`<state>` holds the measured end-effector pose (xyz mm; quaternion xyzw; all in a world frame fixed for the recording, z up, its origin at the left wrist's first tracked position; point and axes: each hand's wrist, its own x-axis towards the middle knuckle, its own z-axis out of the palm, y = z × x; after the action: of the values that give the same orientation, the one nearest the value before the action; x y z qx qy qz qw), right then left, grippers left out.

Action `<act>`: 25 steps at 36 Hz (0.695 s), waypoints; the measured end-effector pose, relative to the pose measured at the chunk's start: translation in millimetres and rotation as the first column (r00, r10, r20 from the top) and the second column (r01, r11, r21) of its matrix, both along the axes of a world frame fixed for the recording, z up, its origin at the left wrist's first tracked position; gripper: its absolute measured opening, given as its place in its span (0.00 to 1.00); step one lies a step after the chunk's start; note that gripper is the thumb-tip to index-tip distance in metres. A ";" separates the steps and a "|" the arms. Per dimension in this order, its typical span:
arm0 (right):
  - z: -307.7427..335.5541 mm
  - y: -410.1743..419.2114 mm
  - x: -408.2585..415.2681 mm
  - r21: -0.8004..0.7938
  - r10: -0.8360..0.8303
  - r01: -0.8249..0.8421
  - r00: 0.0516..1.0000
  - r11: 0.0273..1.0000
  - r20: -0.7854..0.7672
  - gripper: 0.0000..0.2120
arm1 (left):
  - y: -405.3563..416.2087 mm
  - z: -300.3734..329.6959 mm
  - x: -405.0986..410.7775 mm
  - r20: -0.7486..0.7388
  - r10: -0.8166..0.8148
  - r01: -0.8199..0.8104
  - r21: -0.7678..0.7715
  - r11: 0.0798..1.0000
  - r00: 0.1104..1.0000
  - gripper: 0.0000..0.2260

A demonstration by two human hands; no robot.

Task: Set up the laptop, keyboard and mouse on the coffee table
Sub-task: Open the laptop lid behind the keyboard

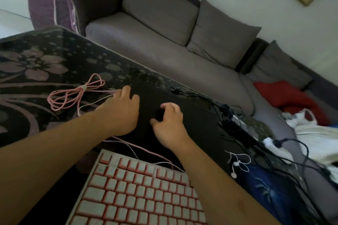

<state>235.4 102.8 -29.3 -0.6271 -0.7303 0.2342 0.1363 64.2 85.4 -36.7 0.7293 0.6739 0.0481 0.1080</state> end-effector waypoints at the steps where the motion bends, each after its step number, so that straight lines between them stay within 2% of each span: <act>1: 1.9 -4.9 15.8 -0.019 -0.030 0.030 0.999 0.999 0.015 0.31 | -3.9 3.7 1.8 -0.024 -0.020 0.019 -0.012 1.000 1.000 0.27; 4: 7.0 -22.1 67.7 -0.048 -0.130 0.135 0.987 0.990 0.098 0.33 | -16.6 16.5 8.5 -0.070 -0.097 0.098 0.005 0.995 0.993 0.28; 6: 10.0 -34.3 100.6 -0.047 -0.206 0.216 0.967 0.975 0.152 0.33 | -25.7 25.5 15.8 -0.052 -0.137 0.138 0.011 0.990 0.989 0.25; 9: 12.8 -50.2 140.2 -0.029 -0.305 0.319 0.925 0.947 0.226 0.33 | -39.2 31.6 30.0 0.080 -0.112 0.118 -0.080 0.990 0.990 0.16; 14: 16.1 -66.3 176.0 -0.118 -0.332 0.364 0.916 0.924 0.223 0.38 | -56.1 25.0 36.9 0.068 -0.012 0.025 -0.187 0.982 0.998 0.06; 16: 14.8 -71.9 184.7 -0.137 -0.293 0.329 0.927 0.934 0.234 0.37 | -61.5 25.6 35.9 0.054 0.052 -0.040 -0.203 0.978 0.997 0.06; 19: 12.5 -79.5 195.8 -0.095 -0.259 0.283 0.943 0.954 0.208 0.30 | -67.8 26.6 36.1 0.028 0.165 -0.157 -0.189 0.969 0.986 0.09; 22: 10.8 -81.7 202.6 -0.020 -0.255 0.264 0.946 0.964 0.199 0.28 | -71.9 23.0 36.8 0.017 0.275 -0.269 -0.155 0.950 0.961 0.20; 25: 9.0 -80.0 203.2 0.022 -0.245 0.246 0.948 0.969 0.201 0.33 | -72.8 19.2 35.2 -0.021 0.345 -0.346 -0.115 0.931 0.938 0.29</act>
<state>438.6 22.8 -20.3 -0.7339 -0.6562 0.1517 0.0884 99.5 12.6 -17.6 0.5919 0.7933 0.0266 0.1403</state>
